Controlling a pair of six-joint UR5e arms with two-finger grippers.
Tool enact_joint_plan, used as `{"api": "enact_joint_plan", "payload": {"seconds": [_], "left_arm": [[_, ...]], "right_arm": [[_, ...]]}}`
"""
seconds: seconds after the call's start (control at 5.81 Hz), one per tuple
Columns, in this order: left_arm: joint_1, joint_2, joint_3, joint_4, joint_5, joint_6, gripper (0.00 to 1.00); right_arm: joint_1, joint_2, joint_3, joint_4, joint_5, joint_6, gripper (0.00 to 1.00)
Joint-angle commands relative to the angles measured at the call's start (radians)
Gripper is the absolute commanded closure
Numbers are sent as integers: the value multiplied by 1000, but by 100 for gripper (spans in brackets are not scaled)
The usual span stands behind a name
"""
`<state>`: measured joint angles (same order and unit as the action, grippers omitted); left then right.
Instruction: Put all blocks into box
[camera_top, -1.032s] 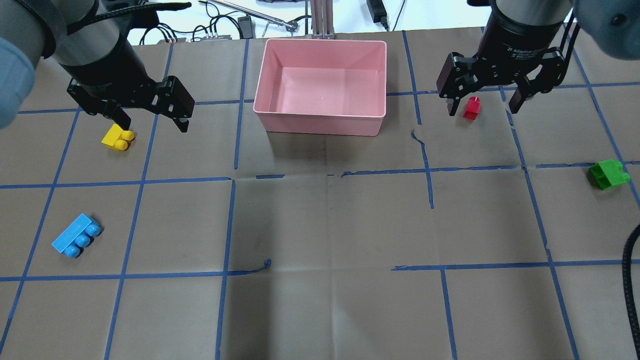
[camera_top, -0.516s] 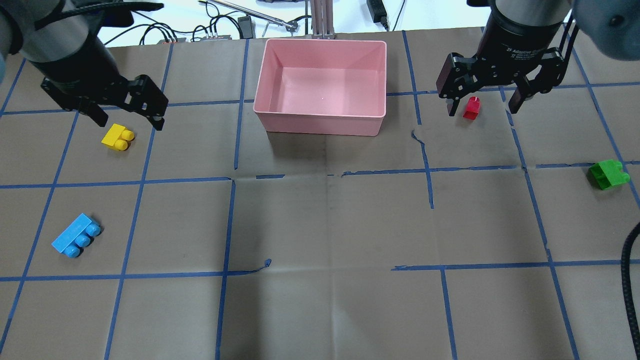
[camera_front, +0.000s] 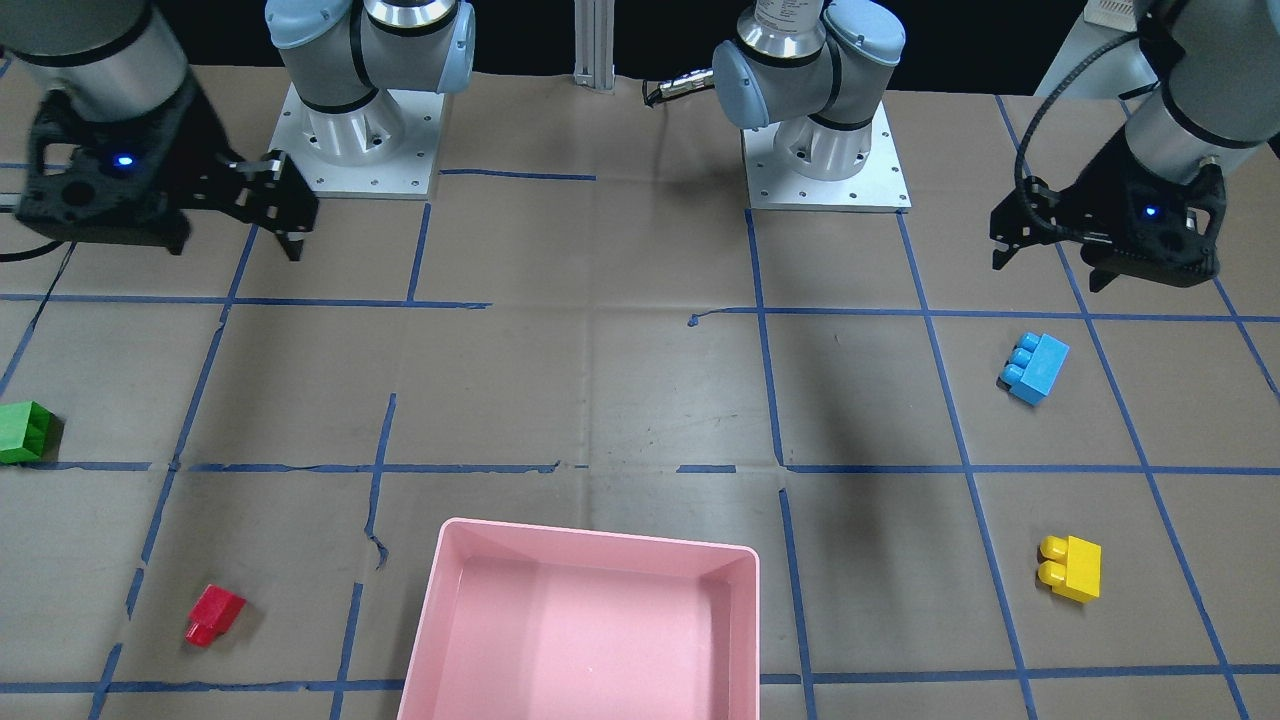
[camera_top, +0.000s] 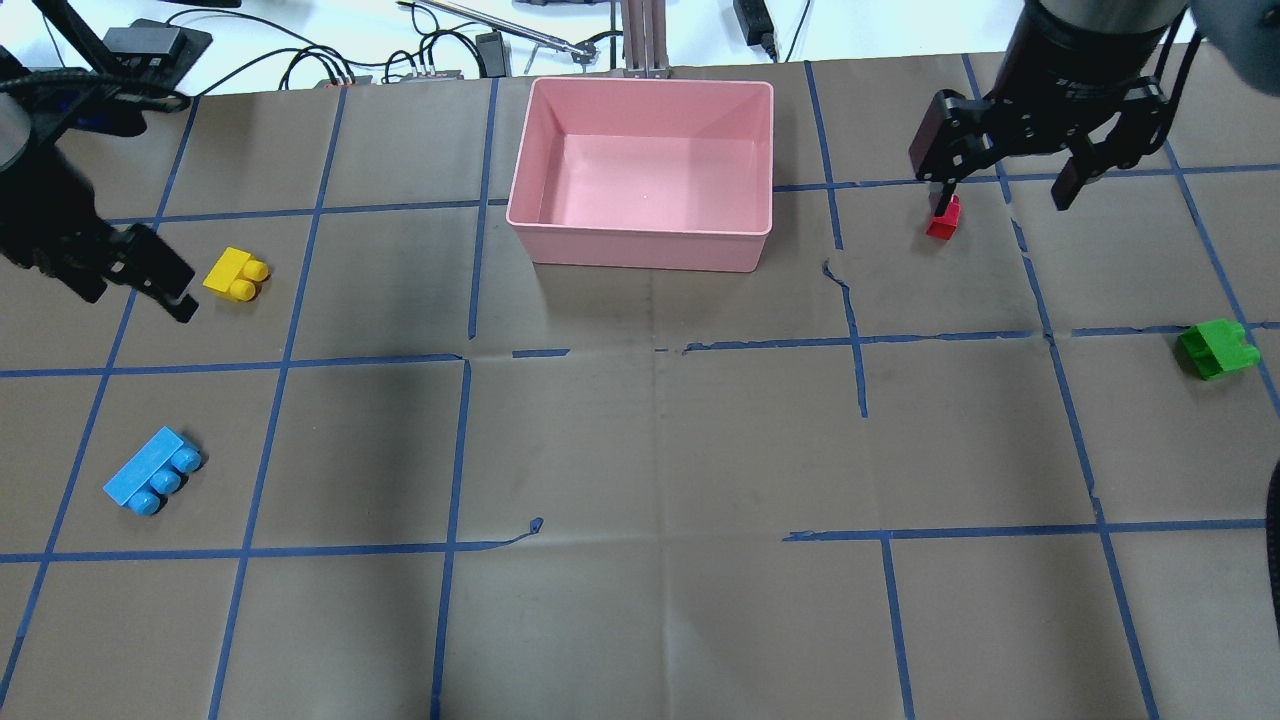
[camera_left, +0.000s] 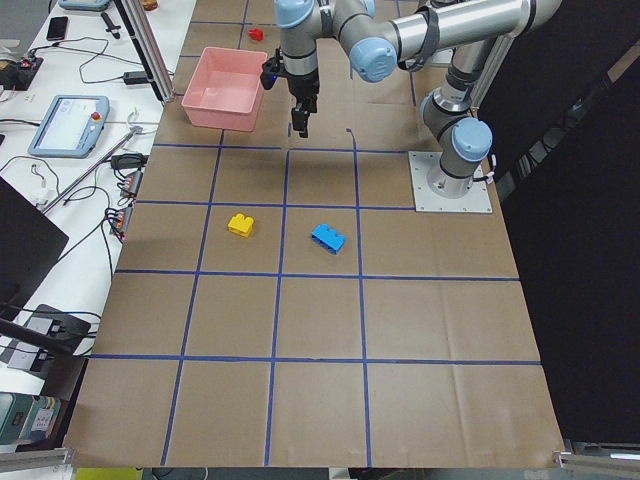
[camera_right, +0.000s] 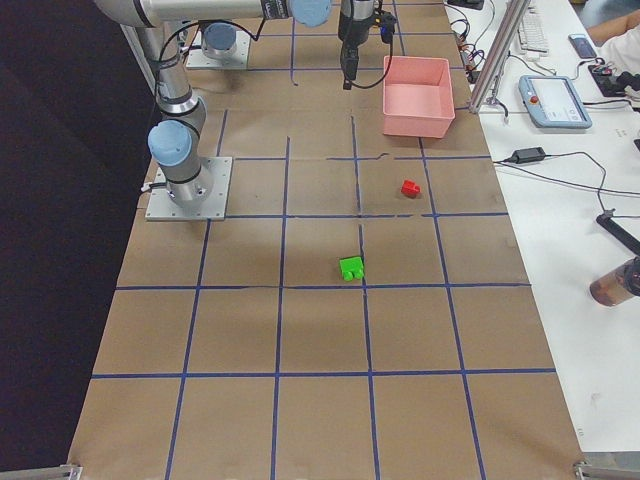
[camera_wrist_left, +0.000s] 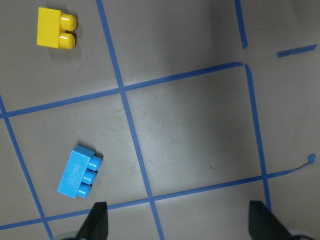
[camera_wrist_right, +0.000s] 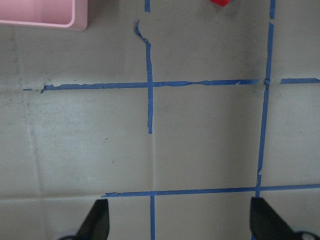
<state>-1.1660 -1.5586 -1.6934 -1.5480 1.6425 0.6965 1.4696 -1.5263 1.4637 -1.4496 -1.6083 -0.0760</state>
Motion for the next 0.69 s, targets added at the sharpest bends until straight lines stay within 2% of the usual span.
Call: {"api": "enact_joint_plan", "payload": {"seconds": [0.0,0.17,0.34,0.52], "left_arm": [[145,-52,-128,189,11,273,1],[204,-79,-200,338,11,410,1],[227,-131,-257,477,11,469,1],[255,-177,-285,532,10,553,1]], "right_arm": [[-232,5,1,0,1,-226,0],[-340,14,6,-9,-1,-427,0],[-427,52,9,-72,-56,-550,0],[-502,95,10,-148,-82,-690,0]]}}
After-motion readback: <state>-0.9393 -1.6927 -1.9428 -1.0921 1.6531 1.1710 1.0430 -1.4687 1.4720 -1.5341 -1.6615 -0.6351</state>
